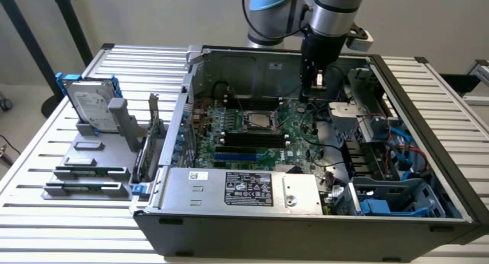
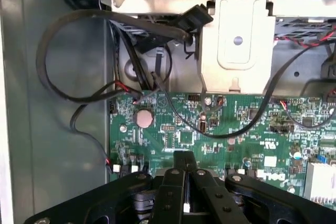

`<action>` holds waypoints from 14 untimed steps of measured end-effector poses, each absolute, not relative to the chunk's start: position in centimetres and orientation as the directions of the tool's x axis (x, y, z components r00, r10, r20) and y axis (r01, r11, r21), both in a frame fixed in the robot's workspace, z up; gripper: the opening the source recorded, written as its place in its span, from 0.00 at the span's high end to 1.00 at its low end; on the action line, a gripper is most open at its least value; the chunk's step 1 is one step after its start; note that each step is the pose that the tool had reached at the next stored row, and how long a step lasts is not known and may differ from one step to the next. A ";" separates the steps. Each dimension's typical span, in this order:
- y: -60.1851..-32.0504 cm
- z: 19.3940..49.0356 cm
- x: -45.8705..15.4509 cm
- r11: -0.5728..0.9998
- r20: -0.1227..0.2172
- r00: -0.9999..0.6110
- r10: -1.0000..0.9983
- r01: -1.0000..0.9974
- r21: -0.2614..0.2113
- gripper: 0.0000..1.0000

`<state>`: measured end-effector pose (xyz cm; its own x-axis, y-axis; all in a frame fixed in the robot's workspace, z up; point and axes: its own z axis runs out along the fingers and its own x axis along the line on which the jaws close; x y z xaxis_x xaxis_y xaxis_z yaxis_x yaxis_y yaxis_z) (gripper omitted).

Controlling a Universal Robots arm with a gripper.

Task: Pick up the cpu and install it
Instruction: 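Close the cpu cover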

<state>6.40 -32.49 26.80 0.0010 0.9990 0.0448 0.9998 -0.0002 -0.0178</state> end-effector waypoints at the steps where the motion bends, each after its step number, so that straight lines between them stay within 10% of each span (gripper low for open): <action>1: -32.5 26.6 6.5 0.002 0.045 -0.001 0.999 1.000 -0.018 0.89; 14: -33.5 24.7 6.4 0.008 0.045 -0.007 0.999 0.999 -0.042 0.89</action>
<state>6.43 -33.53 24.72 -0.0065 0.9990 0.0451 0.9991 0.0085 -0.0424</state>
